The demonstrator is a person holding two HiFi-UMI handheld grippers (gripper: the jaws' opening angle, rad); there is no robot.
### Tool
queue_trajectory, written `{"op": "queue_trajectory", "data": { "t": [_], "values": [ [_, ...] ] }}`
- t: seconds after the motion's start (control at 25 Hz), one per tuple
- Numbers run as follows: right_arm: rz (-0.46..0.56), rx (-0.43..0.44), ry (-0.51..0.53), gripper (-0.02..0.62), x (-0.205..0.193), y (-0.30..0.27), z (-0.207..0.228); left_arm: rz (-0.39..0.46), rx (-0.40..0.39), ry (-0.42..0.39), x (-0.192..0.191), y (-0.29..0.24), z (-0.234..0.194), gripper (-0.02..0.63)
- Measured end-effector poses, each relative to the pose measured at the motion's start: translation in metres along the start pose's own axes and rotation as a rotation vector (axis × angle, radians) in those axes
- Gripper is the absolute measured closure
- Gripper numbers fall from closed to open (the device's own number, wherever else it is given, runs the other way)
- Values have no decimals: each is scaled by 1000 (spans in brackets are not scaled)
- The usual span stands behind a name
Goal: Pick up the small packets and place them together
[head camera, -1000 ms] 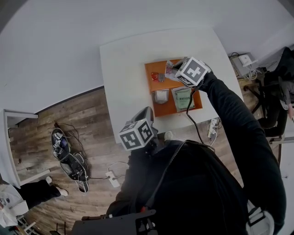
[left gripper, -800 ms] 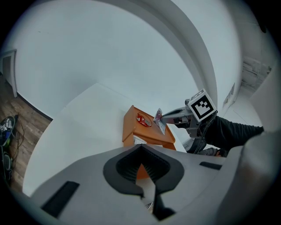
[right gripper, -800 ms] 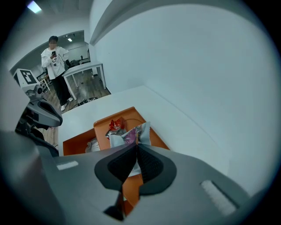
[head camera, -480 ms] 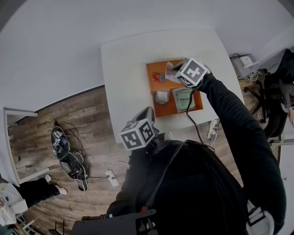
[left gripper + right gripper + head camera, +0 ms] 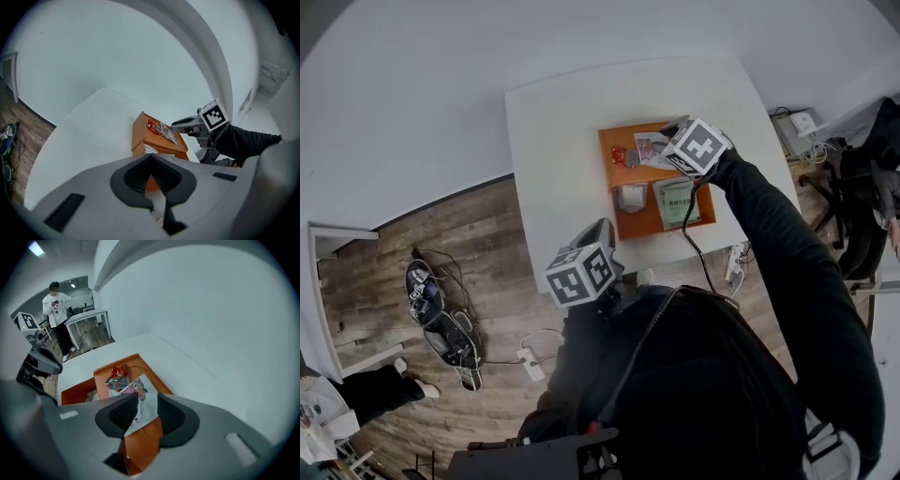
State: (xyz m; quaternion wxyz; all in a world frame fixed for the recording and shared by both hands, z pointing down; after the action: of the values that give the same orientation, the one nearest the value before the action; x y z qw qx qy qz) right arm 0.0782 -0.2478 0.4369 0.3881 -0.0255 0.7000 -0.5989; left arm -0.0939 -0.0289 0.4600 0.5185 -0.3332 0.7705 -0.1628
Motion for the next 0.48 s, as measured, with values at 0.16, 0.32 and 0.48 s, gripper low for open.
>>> {"op": "queue_trajectory", "data": {
  "t": [0.16,0.32,0.48],
  "values": [
    [17,-12,6,477,-2,7,-1,-3,-8,-6,-1,0,2,607],
    [43,-24,13,477,-4,16,0,-5,-15,-12,0,-2,6,607],
    [94,2,78,476,-2,36,-19,-9,-19,-14,-2,-1,7,607]
  ]
}}
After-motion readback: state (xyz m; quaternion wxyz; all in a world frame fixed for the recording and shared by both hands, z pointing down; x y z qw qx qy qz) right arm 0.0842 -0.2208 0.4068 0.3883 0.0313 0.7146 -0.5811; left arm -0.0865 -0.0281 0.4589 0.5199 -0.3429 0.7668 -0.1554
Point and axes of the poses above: the fingertips, and each gripper's own axes: y backward along the fingers, z to its right, x out of its top, the point moved 9 cm from there along y, backward along the fingers, and after that the axes turned 14 degrees about -y, right-handed, at the moved point
